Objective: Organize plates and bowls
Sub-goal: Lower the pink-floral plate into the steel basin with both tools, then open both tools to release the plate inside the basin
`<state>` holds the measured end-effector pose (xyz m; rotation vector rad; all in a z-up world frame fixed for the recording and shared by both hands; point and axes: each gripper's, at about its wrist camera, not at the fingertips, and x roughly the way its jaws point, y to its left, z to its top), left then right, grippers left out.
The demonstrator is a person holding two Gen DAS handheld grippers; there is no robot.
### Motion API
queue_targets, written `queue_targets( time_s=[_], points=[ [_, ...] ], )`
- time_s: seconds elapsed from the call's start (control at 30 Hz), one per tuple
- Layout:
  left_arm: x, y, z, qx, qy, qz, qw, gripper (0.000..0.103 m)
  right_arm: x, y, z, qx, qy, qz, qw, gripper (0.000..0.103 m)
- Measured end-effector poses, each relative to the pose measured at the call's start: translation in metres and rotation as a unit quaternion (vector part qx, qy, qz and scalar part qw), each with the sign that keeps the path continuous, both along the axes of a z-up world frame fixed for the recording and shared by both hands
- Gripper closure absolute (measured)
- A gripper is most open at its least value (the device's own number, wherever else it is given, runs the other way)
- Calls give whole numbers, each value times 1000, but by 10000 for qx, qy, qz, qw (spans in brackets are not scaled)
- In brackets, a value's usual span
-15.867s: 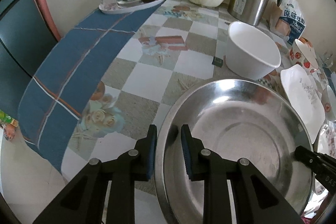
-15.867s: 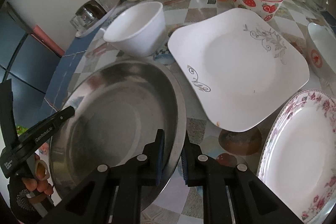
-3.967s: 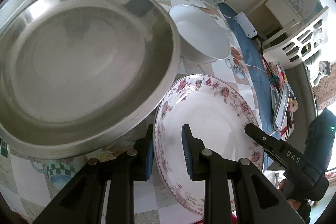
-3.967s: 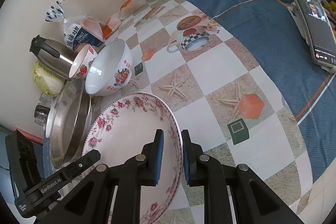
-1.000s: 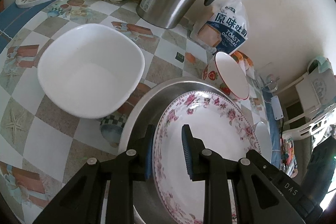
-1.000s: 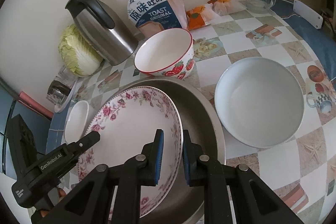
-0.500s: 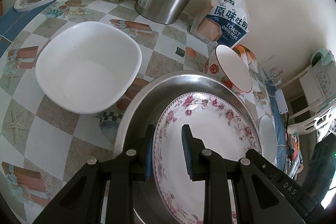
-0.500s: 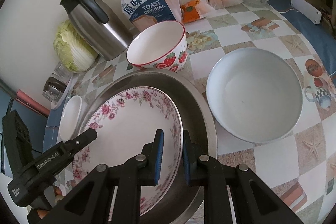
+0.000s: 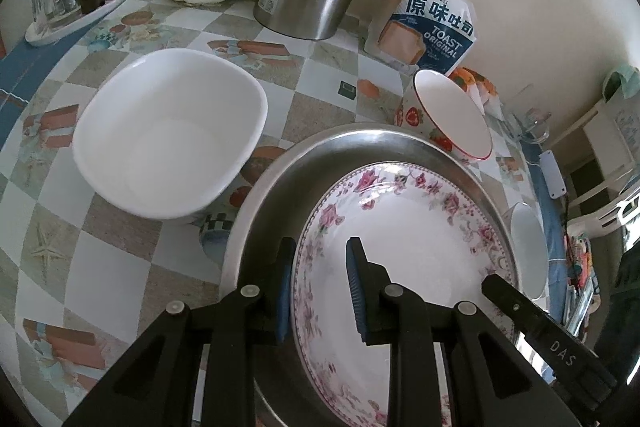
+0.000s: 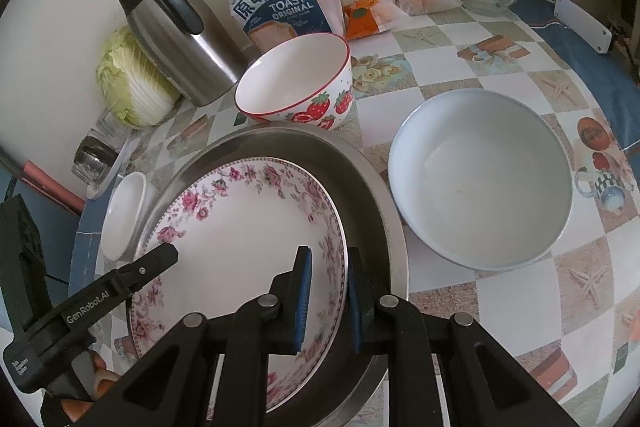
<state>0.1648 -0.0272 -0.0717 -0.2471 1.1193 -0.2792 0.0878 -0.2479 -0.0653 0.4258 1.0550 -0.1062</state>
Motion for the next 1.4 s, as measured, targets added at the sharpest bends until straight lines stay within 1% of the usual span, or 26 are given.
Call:
queue_targets(
  time_s=[0.1, 0.27, 0.47, 0.67, 0.77, 0.83, 0.87, 0.9, 0.93, 0.97, 1.0, 1.07, 1.13, 1.17, 1.23, 1.27, 1.33, 1.37, 1.4],
  points=[
    [0, 0, 2, 109, -74, -1, 9999, 77, 1, 3, 0, -163, 41, 60, 9998, 85],
    [0, 1, 0, 119, -78, -5, 9999, 77, 1, 4, -1, -198, 46, 75, 9998, 85],
    [-1, 2, 1, 124, -32, -14, 9999, 77, 3, 8, 0, -403, 98, 125, 9991, 84],
    [-4, 1, 13, 244, -159, -43, 9996, 76, 2, 6, 6, -450, 24, 78, 9990, 84],
    [-6, 2, 22, 204, -246, -63, 9995, 75, 0, 5, 16, -510, -66, 44, 9987, 82],
    [-7, 1, 29, 216, -318, -78, 9992, 68, -2, 3, 23, -507, -153, 18, 9986, 74],
    [-7, 1, 32, 239, -362, -73, 9990, 57, -3, 2, 27, -514, -202, -7, 9985, 72],
    [-9, 1, 35, 255, -403, -64, 9988, 49, -5, 1, 31, -548, -247, -46, 9982, 65],
    [-9, 1, 38, 258, -425, -52, 9987, 47, -6, 1, 33, -584, -267, -77, 9979, 55],
    [-10, 2, 39, 263, -423, -38, 9988, 44, -7, 0, 35, -639, -281, -120, 9975, 50],
    [-10, 3, 41, 290, -410, -13, 9987, 38, -8, 0, 38, -685, -299, -131, 9971, 44],
    [-10, 4, 42, 439, -385, 63, 9983, 32, -10, 1, 41, -722, -340, -112, 9967, 40],
    [-11, 6, 41, 664, -335, 149, 9971, 31, -12, 2, 43, -819, -351, -122, 9959, 29],
    [-11, 8, 41, 748, -312, 190, 9965, 30, -13, 3, 43, -883, -345, -111, 9954, 27],
    [-11, 11, 39, 869, -244, 293, 9955, 25, -14, 5, 42, -969, -331, -64, 9947, 22],
    [-11, 13, 37, 882, -212, 324, 9953, 21, -14, 6, 41, -976, -324, -45, 9947, 20],
    [-12, 17, 35, 885, -150, 406, 9951, 21, -15, 7, 39, -977, -305, -8, 9947, 12],
    [-12, 19, 34, 886, -134, 447, 9950, 18, -15, 8, 38, -990, -297, 20, 9946, 11],
    [-12, 21, 33, 872, -117, 504, 9948, 14, -16, 8, 38, -1010, -301, 32, 9944, 8]
  ],
)
